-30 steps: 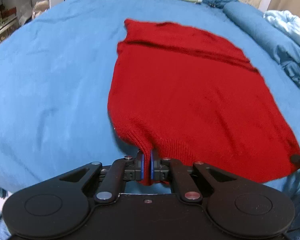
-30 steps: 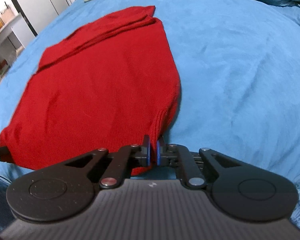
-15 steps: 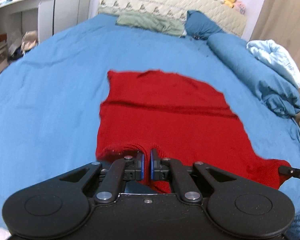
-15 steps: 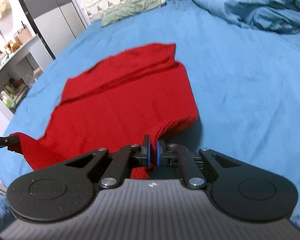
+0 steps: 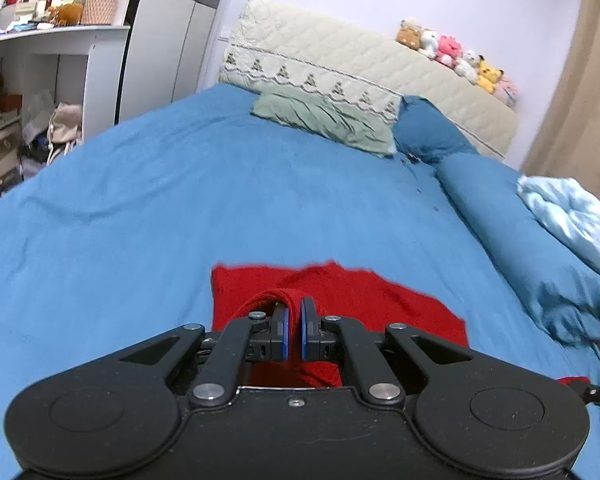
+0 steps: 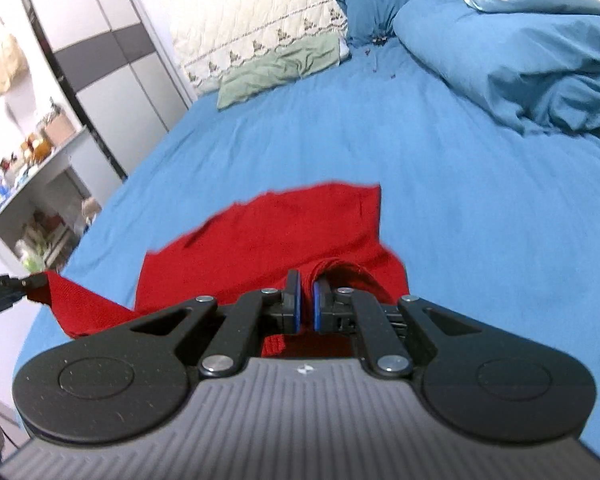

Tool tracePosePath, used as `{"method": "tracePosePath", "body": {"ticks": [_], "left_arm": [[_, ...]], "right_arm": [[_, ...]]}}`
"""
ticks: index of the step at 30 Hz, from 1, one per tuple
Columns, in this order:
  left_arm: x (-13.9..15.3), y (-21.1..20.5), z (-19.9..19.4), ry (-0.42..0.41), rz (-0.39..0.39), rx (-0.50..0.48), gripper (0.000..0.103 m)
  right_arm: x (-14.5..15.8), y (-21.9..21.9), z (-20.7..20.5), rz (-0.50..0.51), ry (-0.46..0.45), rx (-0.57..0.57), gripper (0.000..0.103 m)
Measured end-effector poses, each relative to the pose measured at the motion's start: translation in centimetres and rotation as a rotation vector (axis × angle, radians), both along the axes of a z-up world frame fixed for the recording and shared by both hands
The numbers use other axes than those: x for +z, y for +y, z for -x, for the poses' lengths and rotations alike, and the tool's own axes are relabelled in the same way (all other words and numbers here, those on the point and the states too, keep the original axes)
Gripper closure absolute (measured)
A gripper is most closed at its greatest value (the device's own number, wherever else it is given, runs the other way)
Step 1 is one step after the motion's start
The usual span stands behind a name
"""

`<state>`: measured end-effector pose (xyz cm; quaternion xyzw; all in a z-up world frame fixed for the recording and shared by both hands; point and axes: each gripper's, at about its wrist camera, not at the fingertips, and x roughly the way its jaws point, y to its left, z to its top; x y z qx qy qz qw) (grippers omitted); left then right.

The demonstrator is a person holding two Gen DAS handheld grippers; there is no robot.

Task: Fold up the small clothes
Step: 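Lift the hem with both grippers and fold it toward the collar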

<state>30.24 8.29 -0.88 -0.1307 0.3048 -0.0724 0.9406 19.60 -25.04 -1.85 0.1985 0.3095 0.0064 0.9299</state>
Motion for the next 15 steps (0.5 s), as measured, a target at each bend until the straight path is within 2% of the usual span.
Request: {"method": "tracePosePath", "body": {"ticks": [6,11,13,15], "left_arm": [[-2.6,-0.3,-9.8,0.043,-0.007,0.082,0.098],[-7.8,1.0,-16.5,0.125,-0.011,0.189,0.098],[-10.1,1.6,-18.5,0.17,0.008,0.214,0.098],[-11.6,1.7,-19.5,0.193,-0.011,0.22,0.097]], "right_arm": [[-0.5,-2.5,-11.7,-0.061,-0.008,-0.022,0.082],[-4.4,-2.8,-22.2,-0.107,0.024,-0.001,0.082],[-6.4,-2.7,-25.2,-0.11,0.046,-0.005,0.082],[-8.4,-2.5,-27.5,-0.108,0.072,-0.015,0.082]]}}
